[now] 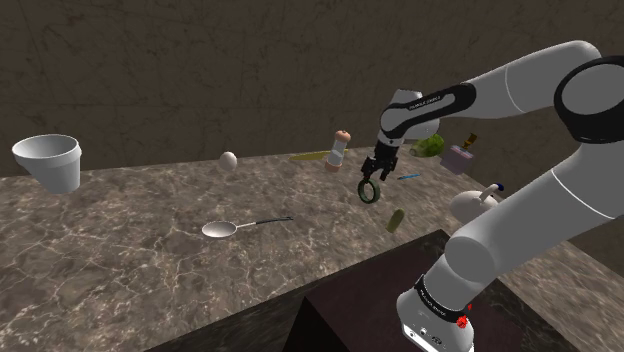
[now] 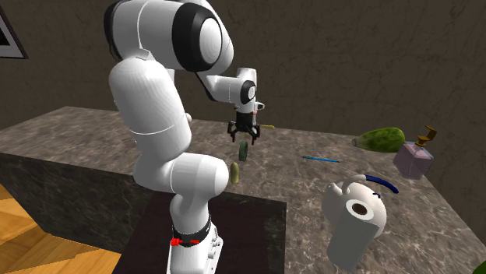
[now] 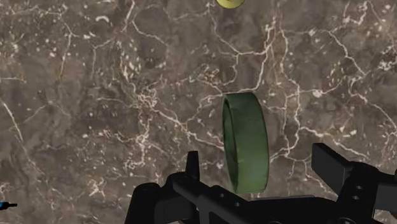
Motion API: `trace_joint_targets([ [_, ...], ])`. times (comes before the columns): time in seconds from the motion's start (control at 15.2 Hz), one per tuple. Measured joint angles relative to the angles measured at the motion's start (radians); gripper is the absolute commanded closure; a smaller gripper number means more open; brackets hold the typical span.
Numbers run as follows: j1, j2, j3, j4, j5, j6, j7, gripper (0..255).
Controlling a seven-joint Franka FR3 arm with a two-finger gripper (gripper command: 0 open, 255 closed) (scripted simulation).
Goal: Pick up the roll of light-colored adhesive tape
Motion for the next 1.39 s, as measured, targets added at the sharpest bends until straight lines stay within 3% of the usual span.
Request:
trace_joint_targets([
  [0.33, 0.003, 0.047, -0.005, -0.019, 0.010, 0.065, -0.009, 0],
  [0.4, 0.003, 0.050, -0.005, -0.020, 0.010, 0.069, -0.010, 255],
  [1.06, 0.003, 0.051, -0.006, -0.021, 0.011, 0.073, -0.010, 255],
  [1.39, 0.001, 0.010, -0.001, 0.000, 0.002, 0.011, -0.002, 255],
])
